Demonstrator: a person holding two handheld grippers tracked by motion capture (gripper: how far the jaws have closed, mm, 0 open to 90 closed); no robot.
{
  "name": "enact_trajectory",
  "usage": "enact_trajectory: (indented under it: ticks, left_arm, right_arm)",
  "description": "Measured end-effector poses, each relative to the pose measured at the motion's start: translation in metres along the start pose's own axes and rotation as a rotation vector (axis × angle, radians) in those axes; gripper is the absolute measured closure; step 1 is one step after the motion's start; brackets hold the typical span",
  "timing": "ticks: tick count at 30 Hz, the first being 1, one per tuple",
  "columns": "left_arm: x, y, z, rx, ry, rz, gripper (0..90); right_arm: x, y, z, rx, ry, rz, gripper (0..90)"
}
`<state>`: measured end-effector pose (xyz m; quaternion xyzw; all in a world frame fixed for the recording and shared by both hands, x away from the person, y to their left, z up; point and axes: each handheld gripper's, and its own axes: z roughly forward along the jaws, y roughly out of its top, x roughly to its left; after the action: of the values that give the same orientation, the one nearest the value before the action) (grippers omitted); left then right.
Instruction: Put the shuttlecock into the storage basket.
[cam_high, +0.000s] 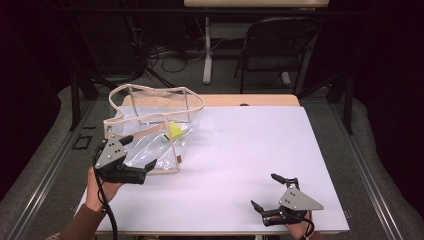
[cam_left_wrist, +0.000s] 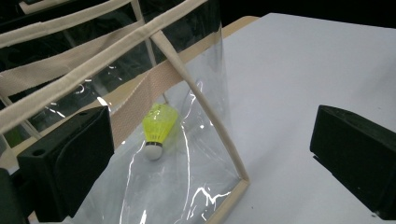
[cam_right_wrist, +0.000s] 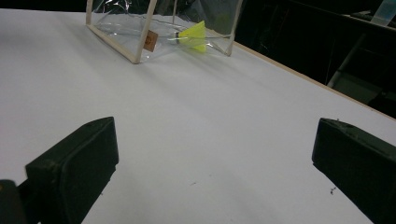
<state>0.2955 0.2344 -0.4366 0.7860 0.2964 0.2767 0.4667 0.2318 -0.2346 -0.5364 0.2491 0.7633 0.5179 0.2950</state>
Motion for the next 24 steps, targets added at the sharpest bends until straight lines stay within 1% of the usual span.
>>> enact_trajectory:
  ticks: [7,8,10,15,20,24]
  left_arm:
    - [-0.002,-0.011,-0.004,-0.005,0.009,-0.021,0.0]
    - [-0.002,-0.012,-0.004,-0.001,0.01,-0.018,0.0]
    - [-0.002,-0.016,-0.005,-0.01,0.012,-0.025,0.0]
    - [-0.004,-0.026,-0.006,-0.005,0.022,-0.05,0.0]
    - [-0.004,-0.036,-0.005,-0.002,0.019,-0.073,0.0]
    - [-0.005,-0.042,-0.004,-0.004,0.01,-0.084,0.0]
  right_arm:
    - [0.0,0.0,0.0,0.001,-0.001,0.001,0.2]
    - [0.0,0.0,0.0,0.001,-0.001,0.0,0.2]
    - [0.0,0.0,0.0,0.002,0.0,0.0,0.2]
    - [0.0,0.0,0.0,0.002,0.0,0.001,0.2]
    - [0.001,0.0,0.001,0.001,0.001,-0.001,0.2]
    - [0.0,0.0,0.001,0.002,-0.001,-0.001,0.2]
